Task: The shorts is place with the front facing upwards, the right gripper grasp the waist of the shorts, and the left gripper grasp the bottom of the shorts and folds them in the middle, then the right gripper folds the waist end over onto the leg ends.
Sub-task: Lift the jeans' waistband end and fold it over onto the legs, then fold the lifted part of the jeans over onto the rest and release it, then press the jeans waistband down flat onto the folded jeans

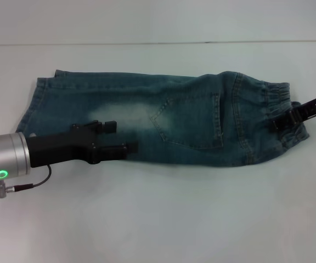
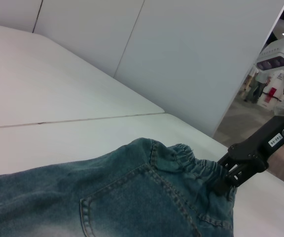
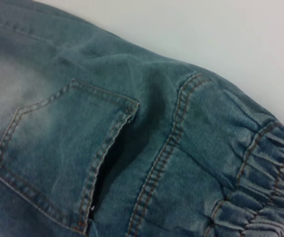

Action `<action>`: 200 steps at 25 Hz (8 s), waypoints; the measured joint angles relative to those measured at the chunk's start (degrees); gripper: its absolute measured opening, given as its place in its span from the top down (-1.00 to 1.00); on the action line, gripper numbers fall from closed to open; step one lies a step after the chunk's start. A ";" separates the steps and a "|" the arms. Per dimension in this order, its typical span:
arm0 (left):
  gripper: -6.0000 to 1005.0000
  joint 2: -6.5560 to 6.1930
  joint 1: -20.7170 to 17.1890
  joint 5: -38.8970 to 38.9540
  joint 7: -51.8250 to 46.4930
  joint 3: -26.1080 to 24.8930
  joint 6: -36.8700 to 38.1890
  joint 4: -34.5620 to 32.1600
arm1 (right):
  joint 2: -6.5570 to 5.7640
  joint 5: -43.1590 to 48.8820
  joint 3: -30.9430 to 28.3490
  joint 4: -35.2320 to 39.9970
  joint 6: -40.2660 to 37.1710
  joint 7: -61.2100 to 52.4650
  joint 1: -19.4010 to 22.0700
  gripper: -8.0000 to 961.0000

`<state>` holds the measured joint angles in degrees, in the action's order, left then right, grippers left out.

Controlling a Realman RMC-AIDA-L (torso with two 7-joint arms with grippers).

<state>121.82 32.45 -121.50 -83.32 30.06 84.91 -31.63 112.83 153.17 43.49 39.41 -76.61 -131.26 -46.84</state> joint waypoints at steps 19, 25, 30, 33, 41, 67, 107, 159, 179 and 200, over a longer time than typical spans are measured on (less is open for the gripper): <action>-0.38 2.16 0.74 6.96 7.58 -0.69 -3.07 1.59 | -0.38 -4.10 -0.56 4.35 -5.64 4.21 1.74 0.74; 0.14 2.43 5.45 22.52 24.39 -1.06 -15.94 11.81 | -2.20 -8.62 -1.96 8.69 -13.29 4.23 2.90 0.74; 0.41 2.69 11.17 28.97 41.29 -1.07 -26.35 21.71 | -3.29 -10.95 -5.40 13.66 -20.05 5.22 3.22 0.74; 0.57 2.79 13.28 29.42 46.32 -1.07 -31.27 25.64 | -3.55 -11.34 -7.91 16.53 -22.56 5.40 2.84 0.74; 1.00 2.81 15.30 30.19 56.12 -1.35 -36.62 32.55 | -3.50 -15.04 -9.44 20.54 -28.12 4.96 0.41 0.74; 0.99 2.81 16.33 15.39 65.01 -19.04 -37.58 54.34 | -1.94 -20.01 -6.76 17.53 -25.77 7.75 -4.80 0.75; 0.99 2.63 -12.08 12.60 56.33 -45.97 -6.64 33.02 | 7.36 -24.32 19.55 -10.21 -3.45 12.85 -20.97 0.49; -0.05 2.11 -6.95 10.48 5.97 3.33 15.09 -7.97 | 1.97 -29.32 -7.27 12.00 -32.35 33.55 22.38 -0.17; -0.65 2.52 3.42 3.15 -6.32 24.77 4.42 -4.30 | 1.26 -29.25 -11.80 10.50 -32.56 35.92 23.59 -0.58; -0.65 2.57 -0.55 14.14 -2.50 21.98 -11.94 -4.08 | 1.25 -29.41 -12.67 8.33 -32.00 37.28 22.87 -0.58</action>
<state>124.39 31.90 -107.36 -85.82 52.04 72.97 -35.71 114.08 123.76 30.83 47.73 -108.61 -93.98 -23.97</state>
